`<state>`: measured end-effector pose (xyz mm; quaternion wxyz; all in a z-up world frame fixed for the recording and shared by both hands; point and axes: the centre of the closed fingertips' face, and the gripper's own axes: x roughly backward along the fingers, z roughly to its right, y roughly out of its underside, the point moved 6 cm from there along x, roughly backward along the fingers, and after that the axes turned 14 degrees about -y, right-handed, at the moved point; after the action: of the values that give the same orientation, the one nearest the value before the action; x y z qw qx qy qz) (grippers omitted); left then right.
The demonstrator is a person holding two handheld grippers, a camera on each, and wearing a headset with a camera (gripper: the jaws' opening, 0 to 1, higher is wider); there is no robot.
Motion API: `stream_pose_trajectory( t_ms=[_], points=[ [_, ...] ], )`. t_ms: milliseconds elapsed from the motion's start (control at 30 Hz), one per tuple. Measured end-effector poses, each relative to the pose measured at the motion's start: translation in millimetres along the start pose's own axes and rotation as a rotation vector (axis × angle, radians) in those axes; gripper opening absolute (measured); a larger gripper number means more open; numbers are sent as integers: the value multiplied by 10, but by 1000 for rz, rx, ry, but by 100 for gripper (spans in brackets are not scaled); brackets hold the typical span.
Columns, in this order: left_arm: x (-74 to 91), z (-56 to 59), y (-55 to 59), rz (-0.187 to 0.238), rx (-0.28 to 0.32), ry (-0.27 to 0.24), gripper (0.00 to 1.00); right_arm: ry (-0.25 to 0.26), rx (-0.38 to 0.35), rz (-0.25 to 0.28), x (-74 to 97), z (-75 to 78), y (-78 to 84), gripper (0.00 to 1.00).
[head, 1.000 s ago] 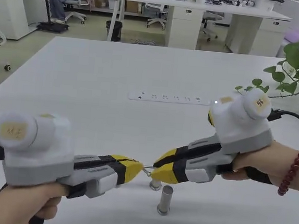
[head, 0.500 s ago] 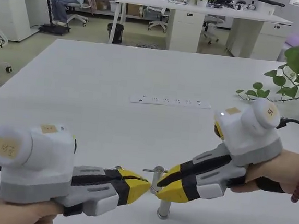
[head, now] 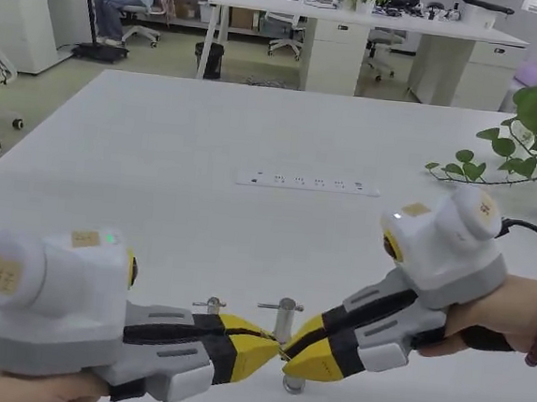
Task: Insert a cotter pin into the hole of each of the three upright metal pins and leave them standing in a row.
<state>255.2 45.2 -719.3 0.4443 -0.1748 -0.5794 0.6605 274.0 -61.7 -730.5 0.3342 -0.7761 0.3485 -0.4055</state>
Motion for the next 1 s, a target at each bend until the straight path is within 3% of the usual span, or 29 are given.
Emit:
stream_pose_trajectory(
  t_ms=[200, 500, 700, 1000],
  points=[
    [19, 2, 2, 7, 23, 10, 0, -20, 8, -10, -8, -31, -3, 6],
    [25, 7, -12, 16, 9, 15, 0, -20, 28, -39, -10, -36, -31, 5],
    [33, 4, -48, 32, 16, 19, 0, -31, -20, 21, 32, -21, -45, 6],
    [15, 29, -42, 23, 14, 33, 0, -47, -47, 41, 31, -36, -11, 6]
  ],
)
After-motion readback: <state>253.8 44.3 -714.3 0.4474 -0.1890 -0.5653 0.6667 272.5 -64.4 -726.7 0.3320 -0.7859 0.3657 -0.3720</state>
